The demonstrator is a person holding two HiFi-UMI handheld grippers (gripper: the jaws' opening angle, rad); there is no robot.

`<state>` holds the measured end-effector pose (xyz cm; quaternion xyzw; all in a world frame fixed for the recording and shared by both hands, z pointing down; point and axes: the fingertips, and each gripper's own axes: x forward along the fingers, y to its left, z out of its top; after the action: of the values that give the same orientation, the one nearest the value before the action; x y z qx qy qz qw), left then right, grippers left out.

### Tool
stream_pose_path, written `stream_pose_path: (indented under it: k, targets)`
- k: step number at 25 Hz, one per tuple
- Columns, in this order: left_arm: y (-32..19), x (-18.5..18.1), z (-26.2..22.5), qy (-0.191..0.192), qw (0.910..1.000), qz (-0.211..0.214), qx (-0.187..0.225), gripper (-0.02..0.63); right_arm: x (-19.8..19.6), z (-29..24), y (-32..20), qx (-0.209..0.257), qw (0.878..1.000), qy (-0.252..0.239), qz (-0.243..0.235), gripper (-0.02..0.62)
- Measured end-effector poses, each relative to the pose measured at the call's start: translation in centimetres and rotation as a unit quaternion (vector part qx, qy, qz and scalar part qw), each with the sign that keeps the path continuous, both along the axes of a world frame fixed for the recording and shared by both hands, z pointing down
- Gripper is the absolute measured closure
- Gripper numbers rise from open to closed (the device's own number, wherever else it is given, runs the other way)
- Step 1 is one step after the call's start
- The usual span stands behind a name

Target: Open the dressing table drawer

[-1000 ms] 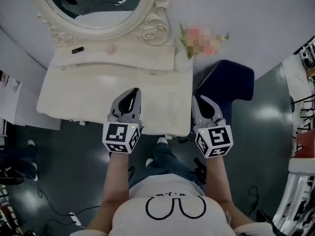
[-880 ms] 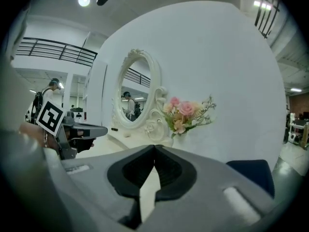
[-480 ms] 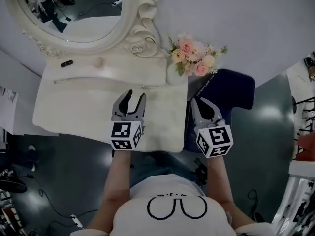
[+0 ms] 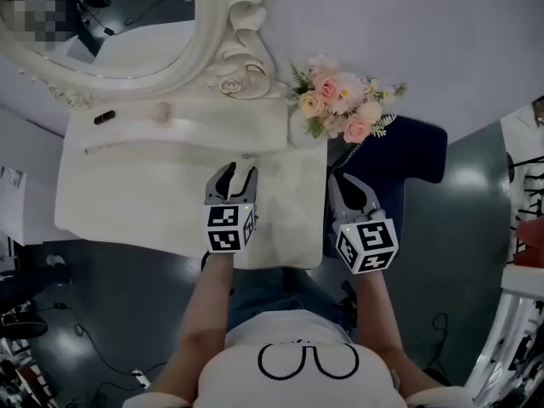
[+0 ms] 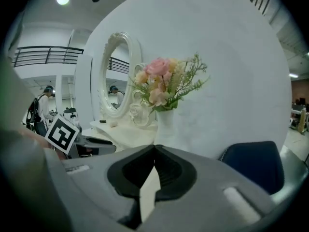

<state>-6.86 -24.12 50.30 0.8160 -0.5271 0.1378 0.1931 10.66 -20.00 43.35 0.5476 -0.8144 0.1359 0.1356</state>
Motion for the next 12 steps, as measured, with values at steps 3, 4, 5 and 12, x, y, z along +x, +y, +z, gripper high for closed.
stream_pose_path:
  k: [3,4,5,12]
  targets:
    - [-0.5,0.0,1.6,-0.001,0.9996,-0.008,-0.026,0.426,0.0,0.7,0.5,-0.011,1.000,-0.001,0.009,0.594]
    - [-0.6,0.1,2.0,-0.002,0.9994,-0.008,-0.032,0.426,0.1,0.9,0.7,-0.013,1.000,0.000,0.013,0.594]
    - [-0.8,0.3,2.4,-0.004,0.9992,-0.007,-0.039,0.426,0.1,1.0,0.8,-0.016,1.000,0.000,0.016,0.594]
    - [-1.7,1.0,4.2,-0.002,0.9977,-0.007,-0.067,0.440,0.2,2.0,1.7,-0.033,0.999,0.010,0.027,0.594]
